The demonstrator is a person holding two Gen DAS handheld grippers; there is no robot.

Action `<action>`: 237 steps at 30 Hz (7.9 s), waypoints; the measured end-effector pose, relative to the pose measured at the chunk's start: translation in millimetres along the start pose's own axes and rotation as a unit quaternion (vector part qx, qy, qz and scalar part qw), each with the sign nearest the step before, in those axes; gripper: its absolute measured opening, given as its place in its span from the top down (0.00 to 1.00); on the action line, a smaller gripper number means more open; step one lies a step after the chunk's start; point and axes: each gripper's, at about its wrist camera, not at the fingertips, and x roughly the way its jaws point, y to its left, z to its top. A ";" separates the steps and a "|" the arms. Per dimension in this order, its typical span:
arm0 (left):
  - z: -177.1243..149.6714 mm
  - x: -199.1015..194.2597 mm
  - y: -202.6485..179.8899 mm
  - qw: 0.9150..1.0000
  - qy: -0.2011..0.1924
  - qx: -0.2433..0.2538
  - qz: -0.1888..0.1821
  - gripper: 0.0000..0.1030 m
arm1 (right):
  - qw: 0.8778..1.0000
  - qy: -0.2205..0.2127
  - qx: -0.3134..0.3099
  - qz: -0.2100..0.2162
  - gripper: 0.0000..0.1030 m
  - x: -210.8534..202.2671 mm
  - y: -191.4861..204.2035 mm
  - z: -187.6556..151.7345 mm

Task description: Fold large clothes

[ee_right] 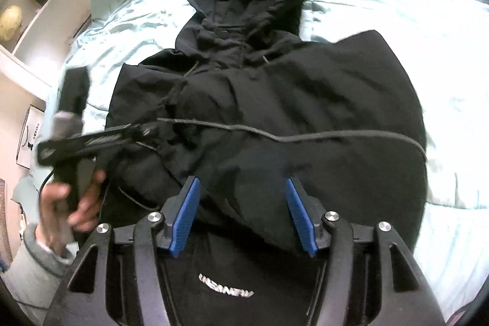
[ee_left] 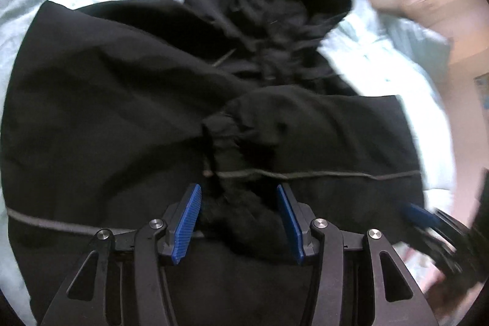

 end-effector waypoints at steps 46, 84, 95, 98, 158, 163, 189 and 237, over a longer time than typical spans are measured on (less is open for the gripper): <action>-15.9 -32.4 41.3 0.987 -0.019 -0.020 0.161 0.48 | 0.987 0.088 0.047 -0.128 0.27 77.6 -35.9 -27.5; 292.8 -47.8 44.6 0.985 -0.170 -0.005 0.018 0.93 | 0.989 -0.109 0.097 -0.026 0.90 79.4 -110.0 274.1; 255.6 46.4 96.2 0.992 -0.104 0.004 0.073 0.88 | 0.996 0.018 0.080 -0.023 0.85 186.7 -110.6 235.0; 245.7 23.4 94.6 0.991 -0.113 0.011 0.068 0.84 | 0.998 0.005 0.053 -0.017 0.73 162.2 -109.9 231.7; 337.2 52.7 43.5 0.990 -0.040 0.105 -0.087 0.50 | 0.995 0.018 -0.003 0.100 0.56 182.0 -117.9 336.8; 309.5 14.8 36.3 0.982 -0.076 0.137 -0.107 0.83 | 0.994 -0.025 -0.037 0.104 0.81 143.7 -106.3 310.5; -78.0 -117.7 56.9 0.992 -0.086 0.080 -0.042 0.81 | 0.996 0.051 -0.068 -0.023 0.73 6.0 -43.9 -37.6; -118.0 -152.5 76.4 0.997 -0.051 -0.035 -0.043 0.45 | 0.998 0.052 -0.046 -0.005 0.49 34.1 60.0 -61.2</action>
